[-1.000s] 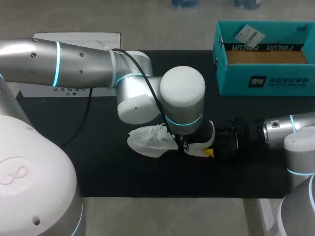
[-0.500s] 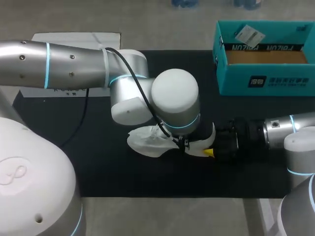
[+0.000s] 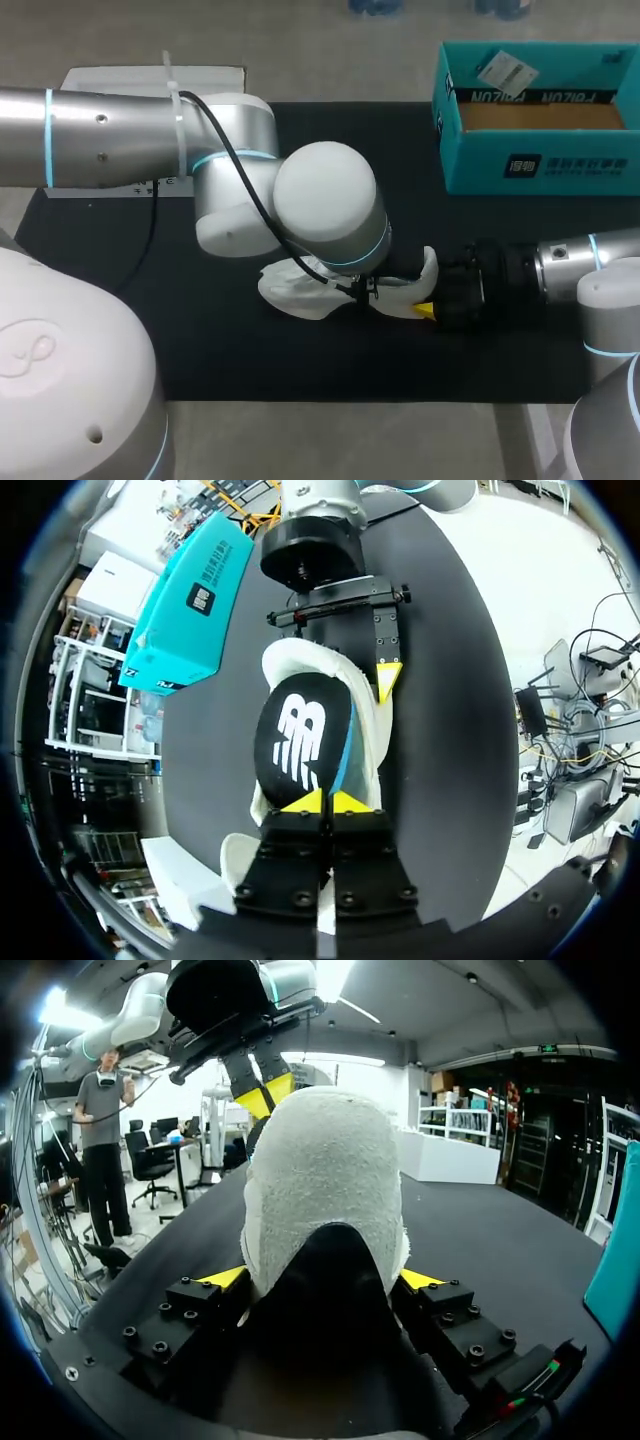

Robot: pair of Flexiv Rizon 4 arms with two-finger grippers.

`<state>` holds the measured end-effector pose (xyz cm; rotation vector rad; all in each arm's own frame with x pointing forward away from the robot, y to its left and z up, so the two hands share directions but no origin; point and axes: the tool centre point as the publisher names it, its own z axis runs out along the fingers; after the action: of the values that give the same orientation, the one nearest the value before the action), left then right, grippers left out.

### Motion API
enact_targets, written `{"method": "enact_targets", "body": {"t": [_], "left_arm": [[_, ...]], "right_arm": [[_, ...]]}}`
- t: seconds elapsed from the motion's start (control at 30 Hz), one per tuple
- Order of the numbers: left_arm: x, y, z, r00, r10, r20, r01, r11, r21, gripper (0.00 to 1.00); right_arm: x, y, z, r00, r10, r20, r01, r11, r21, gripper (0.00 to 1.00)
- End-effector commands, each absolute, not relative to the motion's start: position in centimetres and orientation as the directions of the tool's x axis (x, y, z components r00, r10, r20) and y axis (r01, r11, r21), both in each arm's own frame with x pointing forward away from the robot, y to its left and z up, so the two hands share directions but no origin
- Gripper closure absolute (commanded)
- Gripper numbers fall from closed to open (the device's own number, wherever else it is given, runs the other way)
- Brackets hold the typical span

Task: Take the shoe out of the shoebox, open the shoe tongue, remove and reinsert the insole, then place the shoe into the shoebox

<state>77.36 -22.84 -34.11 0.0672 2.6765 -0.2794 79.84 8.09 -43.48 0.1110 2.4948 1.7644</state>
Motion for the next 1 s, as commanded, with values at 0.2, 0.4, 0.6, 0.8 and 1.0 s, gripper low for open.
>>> {"method": "enact_targets", "body": {"t": [0.2,0.4,0.6,0.8,1.0], "left_arm": [[75.7,-20.3,-30.6,-0.891,-0.021,-0.454,0.105,0.962,-0.250,1.00],[74.7,-21.2,-30.6,-0.890,-0.008,-0.456,0.122,0.959,-0.255,1.00],[73.8,-23.5,-31.9,-0.893,0.020,-0.451,0.134,0.966,-0.222,1.00],[73.7,-25.2,-32.3,-0.895,0.012,-0.445,0.119,0.970,-0.213,1.00],[73.8,-26.8,-31.9,-0.895,-0.046,-0.443,0.065,0.971,-0.232,1.00]], "right_arm": [[79.8,8.3,-43.9,-0.994,0.109,-0.026,0.012,0.335,0.942,1.00],[79.8,8.3,-43.9,-0.994,0.109,-0.026,0.012,0.335,0.942,1.00],[79.8,8.3,-43.9,-0.994,0.109,-0.026,0.012,0.335,0.942,1.00],[79.8,8.3,-43.9,-0.994,0.109,-0.026,0.012,0.335,0.942,1.00],[79.8,8.3,-43.9,-0.994,0.109,-0.026,0.012,0.335,0.942,1.00]]}}
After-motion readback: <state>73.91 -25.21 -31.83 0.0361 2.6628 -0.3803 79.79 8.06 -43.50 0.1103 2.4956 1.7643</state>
